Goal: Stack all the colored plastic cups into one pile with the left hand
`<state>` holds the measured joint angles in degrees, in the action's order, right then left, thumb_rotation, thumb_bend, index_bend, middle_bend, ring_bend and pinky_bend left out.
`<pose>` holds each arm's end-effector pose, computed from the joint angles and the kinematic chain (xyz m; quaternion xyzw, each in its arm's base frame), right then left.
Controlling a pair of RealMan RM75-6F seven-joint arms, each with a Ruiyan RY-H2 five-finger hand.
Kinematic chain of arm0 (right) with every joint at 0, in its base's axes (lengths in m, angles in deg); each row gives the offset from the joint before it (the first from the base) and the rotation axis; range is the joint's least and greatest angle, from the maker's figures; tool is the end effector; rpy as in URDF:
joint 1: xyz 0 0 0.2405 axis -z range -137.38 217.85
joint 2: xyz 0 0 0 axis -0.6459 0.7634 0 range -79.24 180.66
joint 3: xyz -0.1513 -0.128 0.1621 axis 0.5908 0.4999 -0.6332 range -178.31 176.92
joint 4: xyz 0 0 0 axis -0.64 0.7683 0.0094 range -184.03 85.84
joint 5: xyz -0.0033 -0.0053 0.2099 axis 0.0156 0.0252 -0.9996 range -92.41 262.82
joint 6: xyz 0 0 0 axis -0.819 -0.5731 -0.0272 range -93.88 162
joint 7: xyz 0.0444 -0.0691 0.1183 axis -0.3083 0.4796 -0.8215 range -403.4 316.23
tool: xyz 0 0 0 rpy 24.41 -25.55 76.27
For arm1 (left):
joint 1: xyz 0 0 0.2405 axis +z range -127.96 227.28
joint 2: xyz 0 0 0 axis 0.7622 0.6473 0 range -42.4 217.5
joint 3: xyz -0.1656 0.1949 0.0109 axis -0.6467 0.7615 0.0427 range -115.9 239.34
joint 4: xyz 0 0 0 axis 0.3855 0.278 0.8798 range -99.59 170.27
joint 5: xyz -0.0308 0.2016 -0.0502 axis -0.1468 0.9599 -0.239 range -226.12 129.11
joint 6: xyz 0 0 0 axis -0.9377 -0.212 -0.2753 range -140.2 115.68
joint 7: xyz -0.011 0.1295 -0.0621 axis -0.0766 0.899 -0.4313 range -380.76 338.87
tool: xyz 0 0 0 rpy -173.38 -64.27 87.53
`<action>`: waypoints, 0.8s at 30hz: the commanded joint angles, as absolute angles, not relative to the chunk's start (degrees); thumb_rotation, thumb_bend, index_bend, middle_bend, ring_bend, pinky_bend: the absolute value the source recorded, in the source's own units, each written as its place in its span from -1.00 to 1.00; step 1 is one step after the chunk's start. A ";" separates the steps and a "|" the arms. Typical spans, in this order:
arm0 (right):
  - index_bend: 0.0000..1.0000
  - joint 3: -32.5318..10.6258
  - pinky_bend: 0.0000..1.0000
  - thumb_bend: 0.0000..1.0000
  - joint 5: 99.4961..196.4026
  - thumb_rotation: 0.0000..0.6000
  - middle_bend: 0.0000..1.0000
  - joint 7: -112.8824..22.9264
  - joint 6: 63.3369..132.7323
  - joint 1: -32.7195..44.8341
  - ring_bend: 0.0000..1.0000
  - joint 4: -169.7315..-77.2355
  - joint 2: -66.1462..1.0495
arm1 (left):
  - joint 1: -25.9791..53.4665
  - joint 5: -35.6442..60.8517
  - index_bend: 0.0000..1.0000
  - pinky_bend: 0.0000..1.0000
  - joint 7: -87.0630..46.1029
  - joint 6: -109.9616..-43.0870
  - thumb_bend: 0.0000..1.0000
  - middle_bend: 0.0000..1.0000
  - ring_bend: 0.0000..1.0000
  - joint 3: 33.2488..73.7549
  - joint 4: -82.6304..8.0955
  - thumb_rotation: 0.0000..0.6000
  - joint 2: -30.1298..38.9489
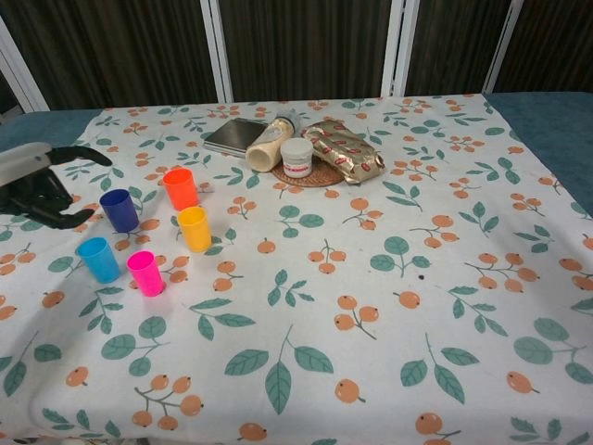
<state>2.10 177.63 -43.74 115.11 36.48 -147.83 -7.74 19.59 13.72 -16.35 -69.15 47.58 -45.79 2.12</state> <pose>-0.2970 -0.1506 0.1522 0.6499 -0.4217 0.3534 0.5243 -0.2381 0.3355 0.0275 -0.6021 -0.5102 -0.3941 0.4710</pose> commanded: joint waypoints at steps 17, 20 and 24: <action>-1.00 1.94 -1.00 -0.75 177.47 1.00 -1.00 -44.72 115.75 36.75 -1.00 -147.90 -7.20 | 13.82 5.52 -0.24 1.00 -12.09 -66.14 -0.28 1.00 1.00 45.09 -32.38 1.00 -6.78; -1.00 1.94 -1.00 -0.74 177.51 1.00 -1.00 -44.93 115.91 36.81 -1.00 -147.88 -7.08 | 13.49 5.72 -0.09 1.00 -12.40 -66.28 -0.28 1.00 1.00 45.05 -30.73 1.00 -7.69; -1.00 1.92 -1.00 -0.74 177.53 1.00 -1.00 -45.27 116.08 36.89 -1.00 -147.86 -6.93 | 13.20 5.98 0.06 1.00 -13.01 -66.47 -0.27 1.00 1.00 44.80 -29.52 1.00 -8.42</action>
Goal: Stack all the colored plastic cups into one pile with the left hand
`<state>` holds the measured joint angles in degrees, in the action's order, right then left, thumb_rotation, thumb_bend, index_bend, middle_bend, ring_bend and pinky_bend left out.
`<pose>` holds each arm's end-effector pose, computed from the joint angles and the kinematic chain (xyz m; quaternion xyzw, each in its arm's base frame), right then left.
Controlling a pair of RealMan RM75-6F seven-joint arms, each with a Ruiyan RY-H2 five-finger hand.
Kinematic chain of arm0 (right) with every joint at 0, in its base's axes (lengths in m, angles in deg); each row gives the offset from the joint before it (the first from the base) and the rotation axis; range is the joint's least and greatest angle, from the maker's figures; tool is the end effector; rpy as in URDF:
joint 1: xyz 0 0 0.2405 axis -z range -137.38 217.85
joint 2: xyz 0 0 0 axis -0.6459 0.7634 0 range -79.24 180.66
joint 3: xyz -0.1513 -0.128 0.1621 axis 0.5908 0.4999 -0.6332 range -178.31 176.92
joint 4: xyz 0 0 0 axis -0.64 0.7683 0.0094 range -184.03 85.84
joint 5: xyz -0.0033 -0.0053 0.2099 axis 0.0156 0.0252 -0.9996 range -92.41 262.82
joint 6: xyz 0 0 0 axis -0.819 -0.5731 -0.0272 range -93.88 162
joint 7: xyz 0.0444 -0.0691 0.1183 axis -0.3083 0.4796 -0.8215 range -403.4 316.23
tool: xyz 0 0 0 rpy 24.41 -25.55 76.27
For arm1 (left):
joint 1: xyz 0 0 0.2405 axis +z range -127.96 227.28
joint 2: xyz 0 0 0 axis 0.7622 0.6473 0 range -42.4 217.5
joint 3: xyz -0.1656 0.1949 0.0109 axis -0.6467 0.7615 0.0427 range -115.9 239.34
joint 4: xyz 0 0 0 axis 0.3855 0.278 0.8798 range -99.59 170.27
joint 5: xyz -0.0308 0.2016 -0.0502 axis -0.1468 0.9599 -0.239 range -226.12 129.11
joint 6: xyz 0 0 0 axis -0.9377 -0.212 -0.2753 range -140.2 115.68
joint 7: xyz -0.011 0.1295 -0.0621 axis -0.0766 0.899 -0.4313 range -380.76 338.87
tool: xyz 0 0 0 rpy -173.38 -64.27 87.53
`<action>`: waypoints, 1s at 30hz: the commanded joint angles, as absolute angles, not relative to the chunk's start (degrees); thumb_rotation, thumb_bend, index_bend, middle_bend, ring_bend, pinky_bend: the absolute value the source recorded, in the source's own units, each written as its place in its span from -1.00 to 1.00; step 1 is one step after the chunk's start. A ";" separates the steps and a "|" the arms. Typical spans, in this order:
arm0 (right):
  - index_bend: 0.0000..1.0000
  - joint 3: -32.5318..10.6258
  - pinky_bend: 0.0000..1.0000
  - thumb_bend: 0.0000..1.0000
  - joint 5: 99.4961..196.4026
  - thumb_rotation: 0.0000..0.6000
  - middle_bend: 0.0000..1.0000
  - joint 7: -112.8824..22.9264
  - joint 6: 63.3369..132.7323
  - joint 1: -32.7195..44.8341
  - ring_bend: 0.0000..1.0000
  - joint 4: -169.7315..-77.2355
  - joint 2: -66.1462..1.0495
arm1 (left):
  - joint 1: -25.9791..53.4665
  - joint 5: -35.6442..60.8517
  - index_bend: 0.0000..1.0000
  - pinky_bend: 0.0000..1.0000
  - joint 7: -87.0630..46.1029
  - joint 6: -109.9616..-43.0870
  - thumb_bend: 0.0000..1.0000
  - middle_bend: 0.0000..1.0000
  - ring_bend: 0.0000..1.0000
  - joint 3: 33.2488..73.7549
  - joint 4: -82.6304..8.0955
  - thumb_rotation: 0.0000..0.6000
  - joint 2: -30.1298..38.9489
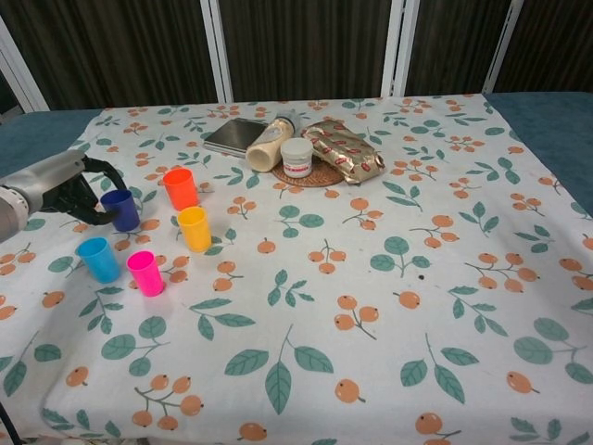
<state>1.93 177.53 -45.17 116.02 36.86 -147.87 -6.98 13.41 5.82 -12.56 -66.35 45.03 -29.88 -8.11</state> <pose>-0.2981 -0.1497 0.1587 0.6416 -0.4237 0.3602 0.5282 -0.2437 0.3763 -0.0037 -0.5814 -0.5106 -0.3665 0.5167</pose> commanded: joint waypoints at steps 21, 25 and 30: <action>-1.00 1.71 -1.00 -0.75 177.26 1.00 -1.00 -46.87 116.12 36.86 -1.00 -147.72 -6.29 | 6.34 3.63 0.13 1.00 -5.96 -73.42 -0.27 1.00 1.00 38.64 -35.71 1.00 -11.00; -1.00 1.57 -1.00 -0.75 177.11 1.00 -1.00 -47.47 116.37 36.95 -1.00 -147.55 -6.06 | 6.15 3.48 0.13 1.00 -5.51 -73.09 -0.26 1.00 1.00 39.82 -32.94 1.00 -12.52; -1.00 1.68 -1.00 -0.74 177.30 1.00 -1.00 -47.70 116.30 36.94 -1.00 -147.56 -5.97 | 5.82 3.23 0.09 1.00 -6.12 -72.04 -0.23 1.00 1.00 40.26 -29.56 1.00 -13.99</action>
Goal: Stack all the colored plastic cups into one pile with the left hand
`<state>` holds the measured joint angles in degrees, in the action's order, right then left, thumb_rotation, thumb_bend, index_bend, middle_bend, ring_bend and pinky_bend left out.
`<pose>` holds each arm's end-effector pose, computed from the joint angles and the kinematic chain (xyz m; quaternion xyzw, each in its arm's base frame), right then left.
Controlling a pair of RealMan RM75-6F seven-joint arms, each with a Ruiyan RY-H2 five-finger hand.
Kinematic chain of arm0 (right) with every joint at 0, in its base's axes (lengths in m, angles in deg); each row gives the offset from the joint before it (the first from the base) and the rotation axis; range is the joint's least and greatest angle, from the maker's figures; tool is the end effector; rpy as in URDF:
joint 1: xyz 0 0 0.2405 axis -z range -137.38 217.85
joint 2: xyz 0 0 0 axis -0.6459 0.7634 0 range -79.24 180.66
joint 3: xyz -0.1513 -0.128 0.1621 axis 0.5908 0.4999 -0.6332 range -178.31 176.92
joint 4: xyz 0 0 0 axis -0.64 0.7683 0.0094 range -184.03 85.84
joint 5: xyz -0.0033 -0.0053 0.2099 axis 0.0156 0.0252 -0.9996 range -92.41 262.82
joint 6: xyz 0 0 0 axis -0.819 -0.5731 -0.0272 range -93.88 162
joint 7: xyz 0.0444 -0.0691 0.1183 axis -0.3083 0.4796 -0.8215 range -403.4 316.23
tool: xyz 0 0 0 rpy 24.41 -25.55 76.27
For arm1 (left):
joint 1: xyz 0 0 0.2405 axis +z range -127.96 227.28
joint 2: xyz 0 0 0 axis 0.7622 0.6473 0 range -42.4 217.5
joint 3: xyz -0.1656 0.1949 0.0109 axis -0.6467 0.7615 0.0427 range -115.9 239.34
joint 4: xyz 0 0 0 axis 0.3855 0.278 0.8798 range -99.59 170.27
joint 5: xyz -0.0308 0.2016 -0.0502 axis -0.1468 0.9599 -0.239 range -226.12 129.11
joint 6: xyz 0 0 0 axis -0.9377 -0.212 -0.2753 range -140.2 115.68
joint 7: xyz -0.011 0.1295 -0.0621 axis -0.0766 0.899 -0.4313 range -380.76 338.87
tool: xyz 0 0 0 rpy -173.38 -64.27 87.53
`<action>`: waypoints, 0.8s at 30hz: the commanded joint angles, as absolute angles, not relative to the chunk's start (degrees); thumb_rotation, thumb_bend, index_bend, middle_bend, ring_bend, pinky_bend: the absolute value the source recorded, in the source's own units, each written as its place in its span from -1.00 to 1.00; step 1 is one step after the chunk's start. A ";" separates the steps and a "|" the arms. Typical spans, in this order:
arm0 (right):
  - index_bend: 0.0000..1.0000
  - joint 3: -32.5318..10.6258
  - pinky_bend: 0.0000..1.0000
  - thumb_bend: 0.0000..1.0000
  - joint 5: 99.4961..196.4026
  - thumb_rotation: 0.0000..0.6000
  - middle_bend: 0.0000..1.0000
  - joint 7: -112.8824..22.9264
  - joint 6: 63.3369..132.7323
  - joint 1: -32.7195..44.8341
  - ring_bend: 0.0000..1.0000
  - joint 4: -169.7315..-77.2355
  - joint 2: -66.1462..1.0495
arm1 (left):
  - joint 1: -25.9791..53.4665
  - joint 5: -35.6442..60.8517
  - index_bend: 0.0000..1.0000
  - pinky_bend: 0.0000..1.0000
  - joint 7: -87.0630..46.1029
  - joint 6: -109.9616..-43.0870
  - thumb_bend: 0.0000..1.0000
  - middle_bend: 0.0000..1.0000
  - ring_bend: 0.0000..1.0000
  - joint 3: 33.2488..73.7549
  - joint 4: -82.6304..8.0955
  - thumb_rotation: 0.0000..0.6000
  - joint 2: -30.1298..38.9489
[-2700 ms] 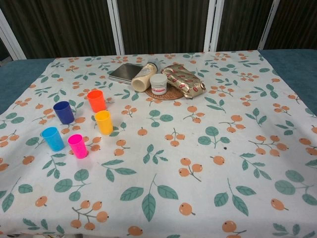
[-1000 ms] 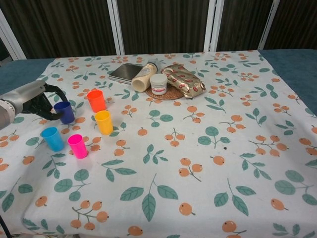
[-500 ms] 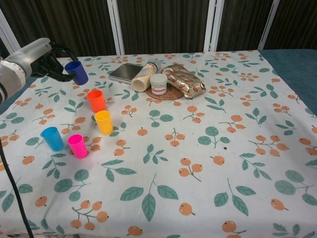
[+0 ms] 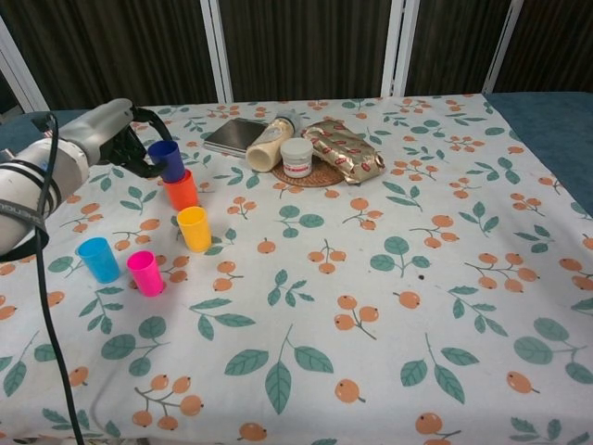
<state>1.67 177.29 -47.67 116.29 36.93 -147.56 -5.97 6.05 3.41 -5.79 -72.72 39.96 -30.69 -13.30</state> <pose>-0.3007 -0.1507 0.1659 0.6334 -0.4299 0.3668 0.5287 -0.1690 0.4029 -0.0122 -0.5717 -0.4686 -0.4279 0.5201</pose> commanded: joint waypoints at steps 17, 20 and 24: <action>-1.00 1.79 -1.00 -0.74 177.49 1.00 -1.00 -47.38 115.81 36.75 -1.00 -147.68 -6.07 | 10.71 9.30 -0.98 1.00 -7.91 -72.74 -0.30 1.00 1.00 45.62 -50.33 1.00 -4.73; -1.00 2.09 -1.00 -0.74 178.16 1.00 -1.00 -47.64 116.10 36.88 -1.00 -147.70 -5.98 | 11.81 9.99 -0.84 1.00 -6.56 -73.41 -0.31 1.00 1.00 47.80 -54.48 1.00 -3.63; -1.00 2.41 -1.00 -0.74 178.99 1.00 -1.00 -48.20 116.55 37.04 -1.00 -147.67 -5.75 | 11.94 9.56 -0.76 1.00 -4.86 -73.78 -0.32 1.00 1.00 49.40 -53.86 1.00 -5.68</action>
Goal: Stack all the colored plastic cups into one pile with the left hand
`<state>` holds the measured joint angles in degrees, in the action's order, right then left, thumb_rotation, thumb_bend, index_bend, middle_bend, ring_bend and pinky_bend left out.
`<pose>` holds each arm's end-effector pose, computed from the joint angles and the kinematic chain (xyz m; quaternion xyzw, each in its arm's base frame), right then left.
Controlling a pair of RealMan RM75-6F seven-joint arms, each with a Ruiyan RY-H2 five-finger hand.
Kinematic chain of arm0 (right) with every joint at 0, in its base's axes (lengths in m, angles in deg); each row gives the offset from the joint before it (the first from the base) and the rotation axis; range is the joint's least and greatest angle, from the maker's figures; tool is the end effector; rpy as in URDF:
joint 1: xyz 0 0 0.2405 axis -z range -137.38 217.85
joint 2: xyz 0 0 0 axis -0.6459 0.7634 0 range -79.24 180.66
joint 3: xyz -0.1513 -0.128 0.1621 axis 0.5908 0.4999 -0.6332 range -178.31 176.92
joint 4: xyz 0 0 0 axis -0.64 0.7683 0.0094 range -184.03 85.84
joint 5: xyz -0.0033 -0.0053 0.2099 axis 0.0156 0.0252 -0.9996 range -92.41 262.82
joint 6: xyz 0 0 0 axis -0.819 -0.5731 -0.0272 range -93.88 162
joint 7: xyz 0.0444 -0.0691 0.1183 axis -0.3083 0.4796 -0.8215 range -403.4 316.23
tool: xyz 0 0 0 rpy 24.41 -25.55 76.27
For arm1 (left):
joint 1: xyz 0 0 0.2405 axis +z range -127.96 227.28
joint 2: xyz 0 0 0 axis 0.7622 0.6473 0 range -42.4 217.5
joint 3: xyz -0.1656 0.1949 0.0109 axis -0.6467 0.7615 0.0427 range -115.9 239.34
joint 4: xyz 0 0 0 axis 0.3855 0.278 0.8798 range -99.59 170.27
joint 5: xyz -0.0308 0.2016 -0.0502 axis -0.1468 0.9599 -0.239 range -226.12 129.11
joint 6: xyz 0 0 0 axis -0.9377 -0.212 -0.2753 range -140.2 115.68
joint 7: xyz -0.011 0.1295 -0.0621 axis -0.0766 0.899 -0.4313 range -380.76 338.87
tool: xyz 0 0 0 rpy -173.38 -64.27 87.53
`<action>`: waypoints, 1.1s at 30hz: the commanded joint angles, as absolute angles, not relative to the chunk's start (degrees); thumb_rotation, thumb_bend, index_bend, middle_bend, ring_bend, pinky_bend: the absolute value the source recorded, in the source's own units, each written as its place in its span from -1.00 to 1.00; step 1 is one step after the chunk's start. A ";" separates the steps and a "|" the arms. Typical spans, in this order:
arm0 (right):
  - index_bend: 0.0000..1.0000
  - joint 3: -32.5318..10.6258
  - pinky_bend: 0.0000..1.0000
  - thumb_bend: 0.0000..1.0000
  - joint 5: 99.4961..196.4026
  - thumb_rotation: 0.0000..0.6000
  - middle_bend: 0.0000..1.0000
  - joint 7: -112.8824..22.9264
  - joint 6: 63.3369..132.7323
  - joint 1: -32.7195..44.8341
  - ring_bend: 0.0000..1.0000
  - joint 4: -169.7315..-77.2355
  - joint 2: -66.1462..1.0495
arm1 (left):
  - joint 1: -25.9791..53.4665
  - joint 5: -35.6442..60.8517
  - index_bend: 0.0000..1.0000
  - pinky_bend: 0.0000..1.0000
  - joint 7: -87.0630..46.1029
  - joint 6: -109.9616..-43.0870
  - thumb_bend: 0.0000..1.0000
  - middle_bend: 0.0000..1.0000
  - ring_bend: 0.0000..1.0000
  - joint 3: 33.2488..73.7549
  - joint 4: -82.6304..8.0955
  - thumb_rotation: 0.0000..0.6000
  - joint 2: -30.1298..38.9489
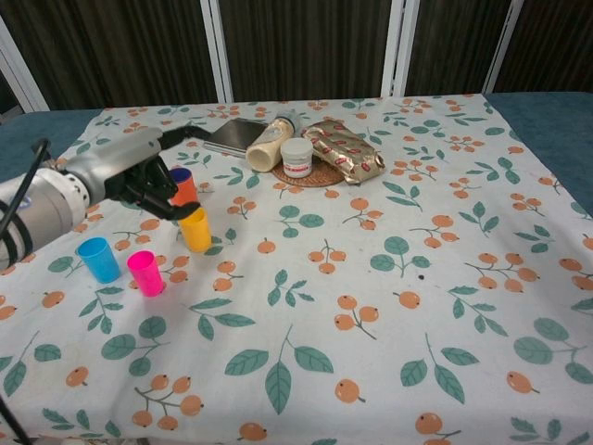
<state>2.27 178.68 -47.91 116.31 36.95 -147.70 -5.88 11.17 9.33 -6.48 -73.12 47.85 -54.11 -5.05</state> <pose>-0.2981 -0.1479 0.1636 0.6406 -0.4298 0.3684 0.5188 -0.1398 0.3288 -0.0199 -0.6413 -0.4948 -0.4321 0.3965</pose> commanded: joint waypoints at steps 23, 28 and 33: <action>-1.00 2.40 -1.00 -0.74 179.03 1.00 -1.00 -49.78 116.85 37.10 -1.00 -147.29 -5.10 | 10.31 7.16 -0.20 1.00 -2.50 -73.04 -0.33 1.00 1.00 48.44 -40.16 1.00 -14.14; -1.00 2.38 -1.00 -0.75 178.96 1.00 -1.00 -49.65 116.86 37.12 -1.00 -147.32 -5.14 | 10.34 7.80 0.00 1.00 -3.56 -73.00 -0.30 1.00 1.00 48.04 -39.15 1.00 -14.54; -1.00 2.33 -1.00 -0.75 178.87 1.00 -1.00 -49.67 116.82 37.10 -1.00 -147.28 -5.15 | 10.30 8.10 0.19 1.00 -3.97 -73.13 -0.27 1.00 1.00 47.57 -38.81 1.00 -14.56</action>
